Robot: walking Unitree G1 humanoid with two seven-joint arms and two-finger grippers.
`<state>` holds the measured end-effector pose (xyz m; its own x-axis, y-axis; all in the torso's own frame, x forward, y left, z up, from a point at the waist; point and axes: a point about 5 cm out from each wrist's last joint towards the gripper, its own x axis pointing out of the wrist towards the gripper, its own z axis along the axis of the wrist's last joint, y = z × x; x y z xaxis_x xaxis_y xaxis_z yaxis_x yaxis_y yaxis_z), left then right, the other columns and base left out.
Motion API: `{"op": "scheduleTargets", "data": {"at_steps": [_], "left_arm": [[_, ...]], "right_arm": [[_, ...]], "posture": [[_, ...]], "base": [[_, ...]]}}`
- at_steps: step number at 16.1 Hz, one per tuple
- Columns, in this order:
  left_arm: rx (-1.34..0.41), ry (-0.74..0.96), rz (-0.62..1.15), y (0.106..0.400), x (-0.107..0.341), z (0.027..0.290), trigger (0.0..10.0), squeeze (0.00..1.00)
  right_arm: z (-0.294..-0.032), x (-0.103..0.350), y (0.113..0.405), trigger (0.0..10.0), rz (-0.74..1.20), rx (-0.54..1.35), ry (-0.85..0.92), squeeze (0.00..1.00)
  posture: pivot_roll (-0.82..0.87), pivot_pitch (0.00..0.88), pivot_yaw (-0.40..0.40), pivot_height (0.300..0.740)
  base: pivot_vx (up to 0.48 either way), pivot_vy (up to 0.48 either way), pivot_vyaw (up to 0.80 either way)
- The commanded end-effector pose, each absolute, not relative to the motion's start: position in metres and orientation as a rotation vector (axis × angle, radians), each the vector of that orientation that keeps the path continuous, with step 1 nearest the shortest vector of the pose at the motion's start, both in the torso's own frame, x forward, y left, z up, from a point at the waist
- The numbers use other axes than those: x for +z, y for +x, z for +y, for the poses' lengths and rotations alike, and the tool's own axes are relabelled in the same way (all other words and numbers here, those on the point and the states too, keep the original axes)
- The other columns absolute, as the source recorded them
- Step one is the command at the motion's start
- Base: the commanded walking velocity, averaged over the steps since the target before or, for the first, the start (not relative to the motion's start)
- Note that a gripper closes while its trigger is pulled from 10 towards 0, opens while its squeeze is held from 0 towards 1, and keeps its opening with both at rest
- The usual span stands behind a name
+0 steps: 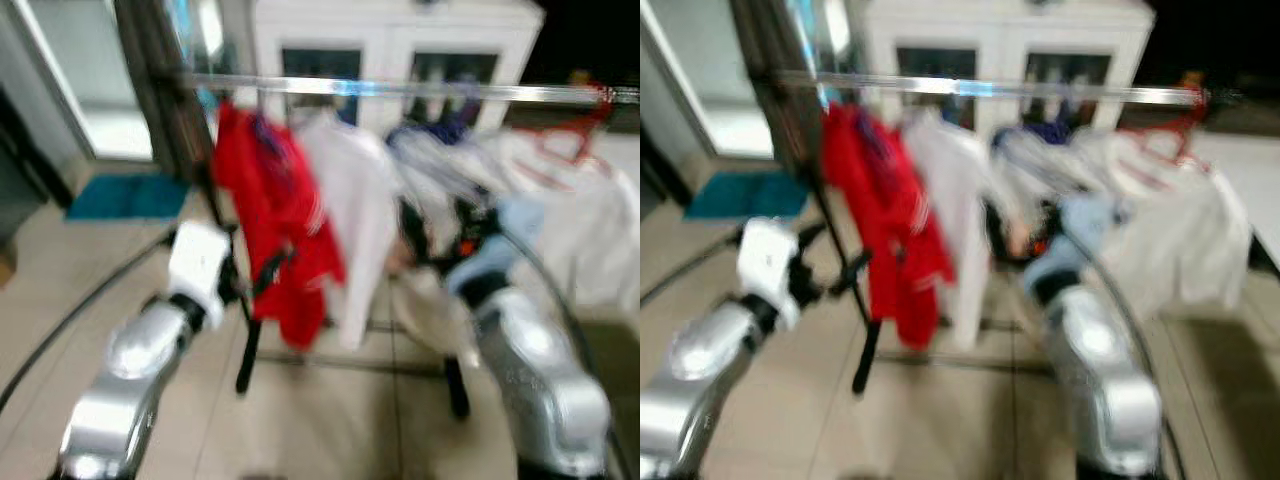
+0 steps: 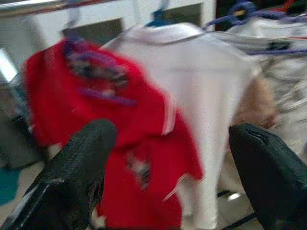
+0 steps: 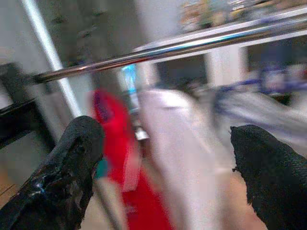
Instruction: Hang hanger
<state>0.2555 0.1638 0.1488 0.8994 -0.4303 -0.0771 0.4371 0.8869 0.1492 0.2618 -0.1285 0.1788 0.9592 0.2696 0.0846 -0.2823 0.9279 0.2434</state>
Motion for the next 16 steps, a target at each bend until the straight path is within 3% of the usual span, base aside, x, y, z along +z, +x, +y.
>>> {"op": "scheduleTargets", "data": {"at_steps": [1,8,16], "left_arm": [[-0.454,0.17,0.03,0.256,0.151,0.161,10.0,0.0],[-0.45,0.173,0.069,0.257,0.14,0.158,10.0,0.0],[-0.388,0.123,0.163,0.243,0.093,0.164,10.0,0.0]], "right_arm": [[-0.135,0.181,0.263,10.0,-0.063,0.258,0.246,0.0],[-0.145,0.152,0.262,10.0,0.021,0.169,0.167,0.0],[-0.171,0.11,0.248,10.0,0.067,0.106,0.194,0.0]], "posture": [[0.01,0.033,0.034,0.74],[0.0,0.034,0.022,0.74],[-0.03,0.0,-0.005,0.74]], "base": [[0.0,0.0,0.0],[0.0,0.0,0.0],[0.272,0.0,0.0]]}}
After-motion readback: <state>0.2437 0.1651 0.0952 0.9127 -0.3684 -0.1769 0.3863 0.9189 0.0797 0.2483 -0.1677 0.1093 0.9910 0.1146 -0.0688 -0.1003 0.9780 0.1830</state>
